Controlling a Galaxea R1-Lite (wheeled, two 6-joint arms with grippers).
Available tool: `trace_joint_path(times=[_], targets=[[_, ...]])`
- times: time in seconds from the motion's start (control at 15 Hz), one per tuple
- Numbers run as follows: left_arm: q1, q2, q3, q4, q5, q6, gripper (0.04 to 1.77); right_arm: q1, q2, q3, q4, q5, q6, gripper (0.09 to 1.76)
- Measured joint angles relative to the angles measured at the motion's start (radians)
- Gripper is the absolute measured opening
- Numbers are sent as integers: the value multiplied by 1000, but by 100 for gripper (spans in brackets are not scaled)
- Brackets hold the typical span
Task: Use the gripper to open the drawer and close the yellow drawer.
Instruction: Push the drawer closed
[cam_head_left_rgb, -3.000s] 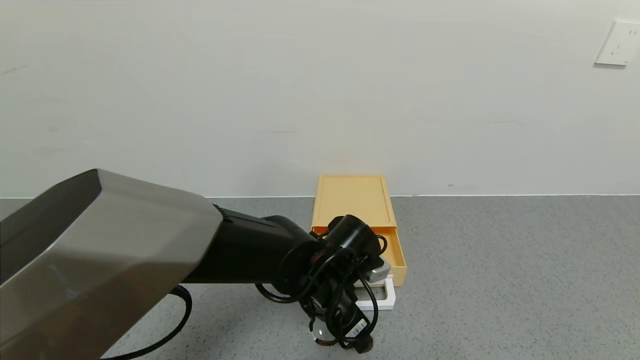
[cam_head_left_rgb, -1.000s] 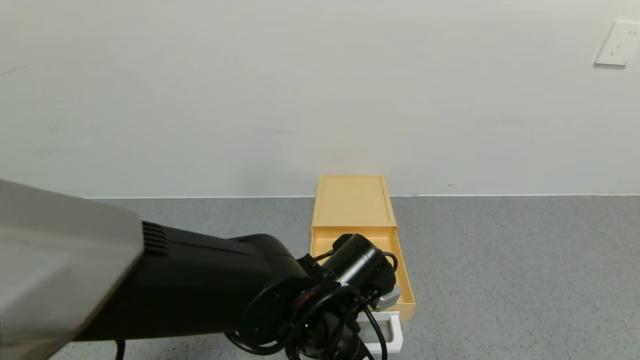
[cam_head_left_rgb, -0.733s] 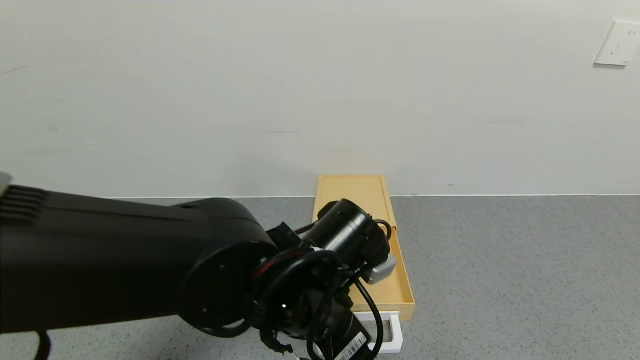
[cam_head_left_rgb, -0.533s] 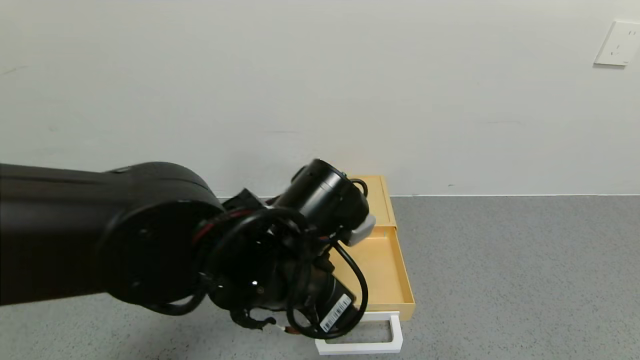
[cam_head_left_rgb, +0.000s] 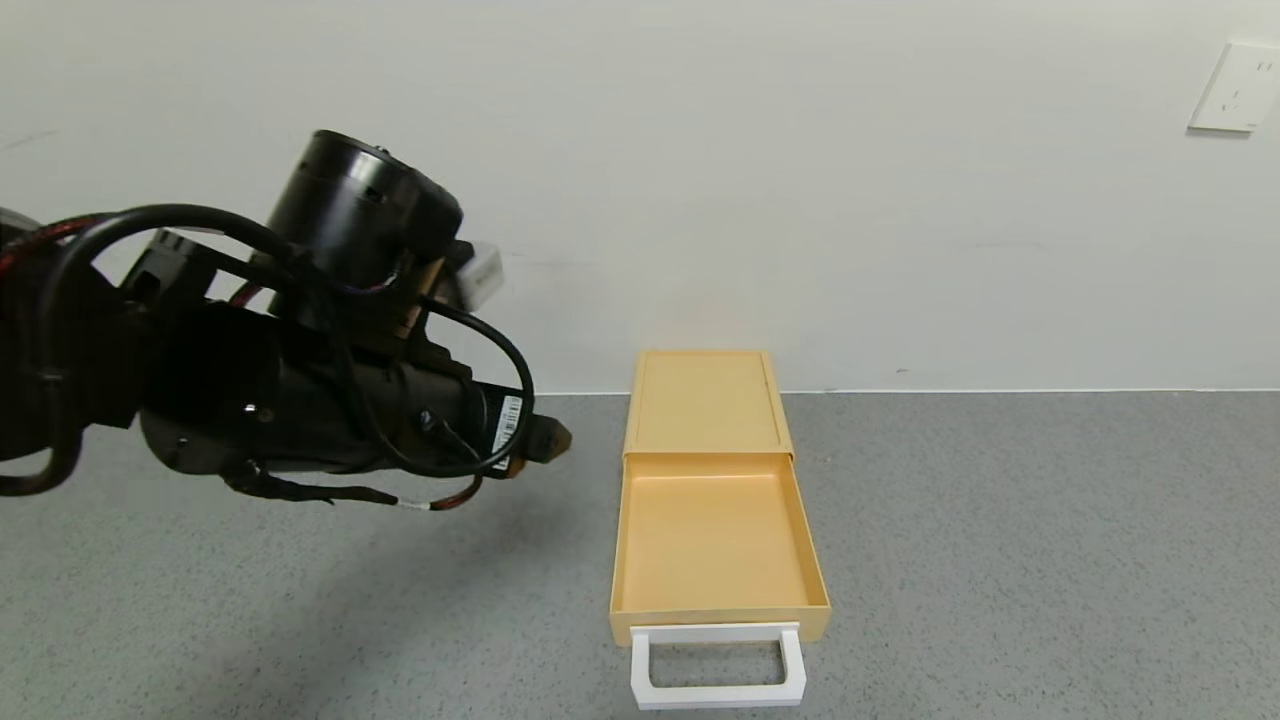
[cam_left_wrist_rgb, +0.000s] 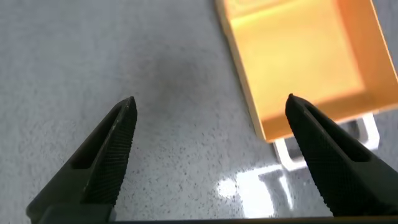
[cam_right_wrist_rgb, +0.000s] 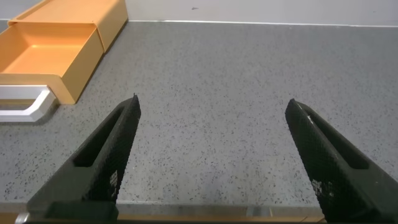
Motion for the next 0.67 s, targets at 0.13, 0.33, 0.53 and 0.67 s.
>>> trace_joint_path(times=[0.13, 0.33, 0.53, 0.67], targets=[[40, -24, 26, -28, -15, -5, 172, 0, 0, 0, 0, 0, 0, 171], [54, -37, 36, -31, -19, -5, 172, -1, 0, 0, 0, 0, 0, 171], [56, -40, 38, -31, -21, -5, 172, -1, 0, 0, 0, 0, 0, 171], [55, -41, 39, -31, -21, -5, 172, -1, 0, 0, 0, 0, 0, 171]])
